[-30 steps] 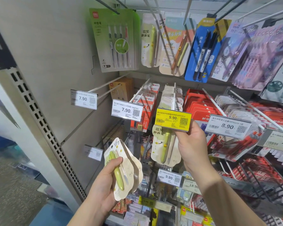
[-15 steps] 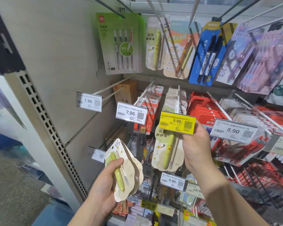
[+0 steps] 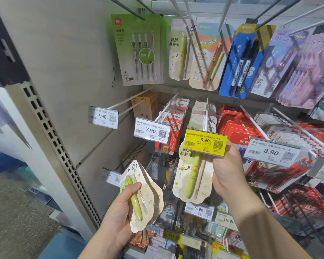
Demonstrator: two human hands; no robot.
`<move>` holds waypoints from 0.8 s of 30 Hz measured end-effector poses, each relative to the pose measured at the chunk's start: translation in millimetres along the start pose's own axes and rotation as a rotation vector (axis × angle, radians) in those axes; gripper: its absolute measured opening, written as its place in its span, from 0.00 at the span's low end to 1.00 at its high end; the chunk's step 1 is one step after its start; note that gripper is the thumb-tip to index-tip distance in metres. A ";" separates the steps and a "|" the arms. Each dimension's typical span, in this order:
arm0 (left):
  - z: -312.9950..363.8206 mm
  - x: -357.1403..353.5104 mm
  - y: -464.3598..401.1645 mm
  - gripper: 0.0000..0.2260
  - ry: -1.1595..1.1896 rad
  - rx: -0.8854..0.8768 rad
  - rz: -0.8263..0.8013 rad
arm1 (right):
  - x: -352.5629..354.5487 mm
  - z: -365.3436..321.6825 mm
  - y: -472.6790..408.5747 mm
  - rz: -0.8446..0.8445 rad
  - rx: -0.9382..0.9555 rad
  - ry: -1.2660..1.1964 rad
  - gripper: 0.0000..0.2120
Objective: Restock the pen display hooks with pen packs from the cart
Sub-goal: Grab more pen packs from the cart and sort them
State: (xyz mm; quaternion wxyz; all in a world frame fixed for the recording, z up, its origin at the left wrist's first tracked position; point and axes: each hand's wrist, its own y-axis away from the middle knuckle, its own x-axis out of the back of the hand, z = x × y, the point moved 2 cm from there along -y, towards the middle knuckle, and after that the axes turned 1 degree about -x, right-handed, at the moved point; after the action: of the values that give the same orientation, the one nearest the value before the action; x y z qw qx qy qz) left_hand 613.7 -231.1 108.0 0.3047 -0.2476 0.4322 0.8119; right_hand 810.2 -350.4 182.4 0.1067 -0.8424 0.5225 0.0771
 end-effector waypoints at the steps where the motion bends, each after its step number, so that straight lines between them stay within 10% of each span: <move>1: 0.1 0.6 -0.1 0.16 -0.002 -0.002 0.004 | 0.4 0.8 -1.3 -0.001 0.008 0.007 0.11; 24: 0.3 12.9 -1.9 0.13 0.016 -0.009 0.041 | -12.3 3.4 -40.6 0.175 -0.152 -0.228 0.12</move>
State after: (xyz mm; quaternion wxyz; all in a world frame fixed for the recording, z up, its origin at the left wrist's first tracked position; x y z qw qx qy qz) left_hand 606.1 -226.4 98.5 0.2834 -0.2465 0.4361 0.8178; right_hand 841.1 -321.4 186.1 0.0940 -0.7853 0.5708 0.2207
